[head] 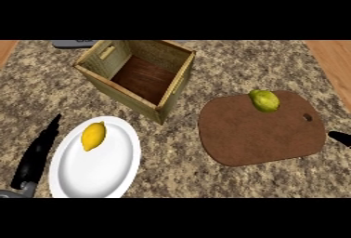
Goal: Pick the pear from the cutting board and place it in the basket
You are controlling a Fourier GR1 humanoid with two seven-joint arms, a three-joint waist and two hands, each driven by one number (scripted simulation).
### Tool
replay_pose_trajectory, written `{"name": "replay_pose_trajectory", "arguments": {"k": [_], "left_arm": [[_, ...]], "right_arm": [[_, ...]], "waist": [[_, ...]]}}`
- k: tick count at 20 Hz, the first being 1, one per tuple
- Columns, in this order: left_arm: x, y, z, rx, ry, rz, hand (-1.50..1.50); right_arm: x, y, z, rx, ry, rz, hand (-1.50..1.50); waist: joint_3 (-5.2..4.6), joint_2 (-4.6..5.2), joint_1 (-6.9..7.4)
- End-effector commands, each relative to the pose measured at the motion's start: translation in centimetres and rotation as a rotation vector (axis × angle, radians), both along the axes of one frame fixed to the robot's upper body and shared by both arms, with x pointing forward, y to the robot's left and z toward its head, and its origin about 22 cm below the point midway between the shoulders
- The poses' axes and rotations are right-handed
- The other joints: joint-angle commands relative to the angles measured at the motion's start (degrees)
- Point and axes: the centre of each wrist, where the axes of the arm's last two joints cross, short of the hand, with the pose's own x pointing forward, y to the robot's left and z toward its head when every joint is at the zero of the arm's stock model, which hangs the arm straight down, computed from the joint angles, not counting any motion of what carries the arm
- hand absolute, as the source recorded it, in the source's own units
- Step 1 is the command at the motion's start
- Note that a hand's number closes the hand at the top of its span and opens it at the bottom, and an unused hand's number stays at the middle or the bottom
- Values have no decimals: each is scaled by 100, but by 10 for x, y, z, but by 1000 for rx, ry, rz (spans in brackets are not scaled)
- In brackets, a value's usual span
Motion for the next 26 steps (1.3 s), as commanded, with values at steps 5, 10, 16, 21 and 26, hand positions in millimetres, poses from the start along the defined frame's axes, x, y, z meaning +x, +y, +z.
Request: {"name": "replay_pose_trajectory", "arguments": {"k": [5,10,16,21,26], "left_arm": [[7,-8,-5,6,-3,-19,0],[6,-26,4,-3,9,-37,0],[-13,-20,-2,2,12,-78,0],[21,-15,10,6,-2,-66,0],[18,-28,-2,0,2,-69,0]], "right_arm": [[-27,-6,63,-186,282,327,-150],[-56,-41,72,-194,322,283,-150],[-39,-37,45,-167,378,229,-150],[-40,-37,16,-114,385,230,-150],[-18,-46,-12,-61,343,199,-150]], "waist": [[39,39,164],[48,40,235],[47,62,407],[47,69,360],[47,71,382]]}}
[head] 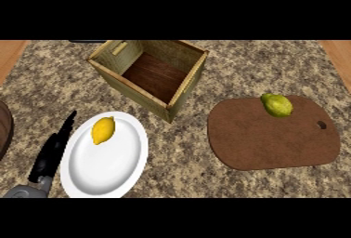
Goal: Pick the pear from the cutting board and place it in the basket
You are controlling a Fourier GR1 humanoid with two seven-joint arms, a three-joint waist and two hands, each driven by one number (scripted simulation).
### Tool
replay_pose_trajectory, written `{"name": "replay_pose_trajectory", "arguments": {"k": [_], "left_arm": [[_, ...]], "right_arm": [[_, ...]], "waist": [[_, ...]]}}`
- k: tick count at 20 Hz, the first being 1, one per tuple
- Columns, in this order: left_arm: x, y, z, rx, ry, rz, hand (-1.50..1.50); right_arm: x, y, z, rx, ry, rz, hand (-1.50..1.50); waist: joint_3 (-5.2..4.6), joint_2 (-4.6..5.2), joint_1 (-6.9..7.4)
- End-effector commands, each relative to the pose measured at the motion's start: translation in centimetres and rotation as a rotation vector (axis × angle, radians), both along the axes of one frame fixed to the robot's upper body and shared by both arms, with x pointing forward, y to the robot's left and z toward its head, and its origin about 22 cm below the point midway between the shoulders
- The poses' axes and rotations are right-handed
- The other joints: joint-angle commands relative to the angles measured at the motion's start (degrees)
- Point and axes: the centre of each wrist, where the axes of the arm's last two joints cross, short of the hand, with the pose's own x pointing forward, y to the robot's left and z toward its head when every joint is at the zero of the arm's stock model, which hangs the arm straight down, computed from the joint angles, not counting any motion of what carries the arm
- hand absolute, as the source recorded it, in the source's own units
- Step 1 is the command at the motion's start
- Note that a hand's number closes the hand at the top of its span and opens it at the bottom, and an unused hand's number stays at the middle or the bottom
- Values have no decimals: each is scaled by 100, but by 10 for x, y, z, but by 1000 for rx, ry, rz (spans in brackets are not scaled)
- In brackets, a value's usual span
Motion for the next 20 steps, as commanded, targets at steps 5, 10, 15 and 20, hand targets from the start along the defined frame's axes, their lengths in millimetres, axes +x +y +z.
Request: {"name": "replay_pose_trajectory", "arguments": {"k": [5,10,15,20], "left_arm": [[-8,-1,-2,4,12,-5,0],[2,9,16,-3,3,1,0],[9,15,4,4,28,-9,0],[4,-5,-5,-8,-4,-11,0]], "right_arm": [[37,13,-40,11,-25,-9,-150],[51,19,-35,0,-30,-11,-150],[44,3,-55,8,-41,-15,-150],[84,45,-59,-21,-34,-12,-150]], "waist": [[-2,3,30],[-2,0,16],[-3,4,-6],[-3,8,28]]}}
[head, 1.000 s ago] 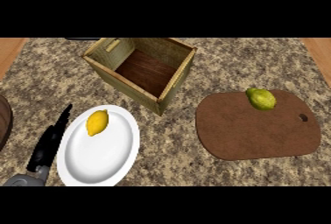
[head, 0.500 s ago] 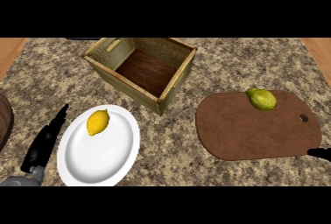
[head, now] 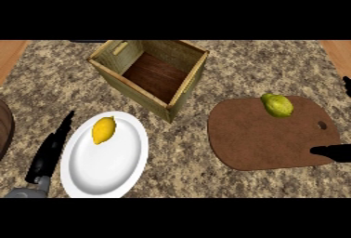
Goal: Pick the pear from the cutting board and place it in the basket
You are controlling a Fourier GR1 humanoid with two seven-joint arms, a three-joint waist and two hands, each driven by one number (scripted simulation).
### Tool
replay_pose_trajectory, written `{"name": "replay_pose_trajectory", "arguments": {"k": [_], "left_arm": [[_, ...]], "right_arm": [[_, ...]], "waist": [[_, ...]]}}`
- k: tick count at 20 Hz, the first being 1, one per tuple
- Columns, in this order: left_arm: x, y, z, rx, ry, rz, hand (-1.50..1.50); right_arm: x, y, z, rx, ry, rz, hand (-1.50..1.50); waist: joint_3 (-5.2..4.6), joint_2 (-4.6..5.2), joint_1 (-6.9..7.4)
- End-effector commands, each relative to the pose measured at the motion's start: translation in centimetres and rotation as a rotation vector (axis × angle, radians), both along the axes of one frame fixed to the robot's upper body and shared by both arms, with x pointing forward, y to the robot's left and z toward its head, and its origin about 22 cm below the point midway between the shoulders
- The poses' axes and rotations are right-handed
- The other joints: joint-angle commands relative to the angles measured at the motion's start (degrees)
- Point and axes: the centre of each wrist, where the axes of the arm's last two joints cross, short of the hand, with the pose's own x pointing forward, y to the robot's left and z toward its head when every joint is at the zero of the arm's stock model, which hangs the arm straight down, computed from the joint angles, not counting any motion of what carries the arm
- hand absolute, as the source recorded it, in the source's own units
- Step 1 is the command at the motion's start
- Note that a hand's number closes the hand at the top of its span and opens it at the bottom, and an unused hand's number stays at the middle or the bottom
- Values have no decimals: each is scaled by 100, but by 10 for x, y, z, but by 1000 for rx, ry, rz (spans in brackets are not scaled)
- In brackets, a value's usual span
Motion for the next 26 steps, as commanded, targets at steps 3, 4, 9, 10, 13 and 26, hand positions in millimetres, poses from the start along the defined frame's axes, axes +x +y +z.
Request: {"name": "replay_pose_trajectory", "arguments": {"k": [3,4,9,10,13,26], "left_arm": [[-10,7,-1,16,-11,3,0],[-10,-1,8,5,-5,3,0],[9,-12,-16,-2,10,3,0],[2,-9,19,4,4,-19,0],[6,-12,-4,2,5,-3,0],[-8,14,-18,15,4,-22,0]], "right_arm": [[2,9,-8,-18,13,3,-150],[5,1,-1,-29,25,-1,-150],[18,21,-2,-27,33,30,-150],[12,16,-31,-11,55,16,-150],[26,27,-35,-17,82,41,-150],[38,34,-65,-29,119,17,-150]], "waist": [[0,-3,-6],[0,-3,-2],[-1,4,-14],[2,-1,9],[0,4,1],[-1,3,7]]}}
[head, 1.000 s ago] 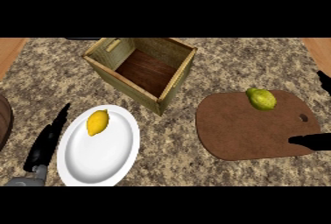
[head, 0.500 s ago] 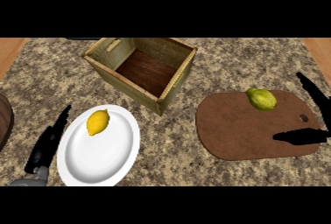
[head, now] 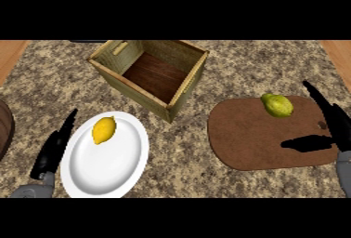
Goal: Pick the pear from the cutting board and place it in the basket
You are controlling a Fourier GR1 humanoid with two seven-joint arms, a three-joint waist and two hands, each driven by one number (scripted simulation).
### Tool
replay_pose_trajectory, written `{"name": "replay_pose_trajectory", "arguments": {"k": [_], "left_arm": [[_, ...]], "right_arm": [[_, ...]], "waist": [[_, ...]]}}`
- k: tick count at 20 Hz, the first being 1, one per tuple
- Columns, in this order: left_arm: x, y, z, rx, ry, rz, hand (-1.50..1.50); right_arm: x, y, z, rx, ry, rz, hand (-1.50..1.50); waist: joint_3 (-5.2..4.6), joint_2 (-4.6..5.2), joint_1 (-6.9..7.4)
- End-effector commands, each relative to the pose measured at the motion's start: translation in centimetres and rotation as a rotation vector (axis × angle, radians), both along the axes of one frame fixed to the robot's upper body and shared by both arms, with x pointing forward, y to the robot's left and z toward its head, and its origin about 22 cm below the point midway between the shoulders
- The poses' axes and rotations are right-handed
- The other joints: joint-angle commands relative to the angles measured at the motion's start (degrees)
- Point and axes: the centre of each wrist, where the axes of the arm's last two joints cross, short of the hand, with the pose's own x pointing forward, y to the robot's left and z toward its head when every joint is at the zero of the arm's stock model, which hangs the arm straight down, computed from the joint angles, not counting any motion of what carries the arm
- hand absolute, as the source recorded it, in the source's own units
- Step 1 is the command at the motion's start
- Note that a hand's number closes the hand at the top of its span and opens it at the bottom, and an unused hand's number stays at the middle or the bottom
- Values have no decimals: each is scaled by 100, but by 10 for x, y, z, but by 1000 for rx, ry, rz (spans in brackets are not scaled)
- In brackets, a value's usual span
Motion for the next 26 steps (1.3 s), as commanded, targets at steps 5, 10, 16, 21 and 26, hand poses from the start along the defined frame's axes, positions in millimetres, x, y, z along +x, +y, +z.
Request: {"name": "replay_pose_trajectory", "arguments": {"k": [5,10,16,21,26], "left_arm": [[8,13,13,-15,7,-5,0],[-3,-11,19,-3,-3,2,0],[-7,-13,9,-28,20,2,0],[1,-6,-3,3,6,-2,0],[-9,-4,5,-9,13,-6,0]], "right_arm": [[15,1,-5,-13,1,-3,-150],[50,0,-16,-40,48,-37,-150],[35,11,-56,-27,60,-23,-150],[49,21,-44,-17,65,10,-150],[55,21,-48,-38,141,72,150]], "waist": [[-4,1,-4],[-1,8,46],[-2,5,22],[-4,5,4],[-3,8,38]]}}
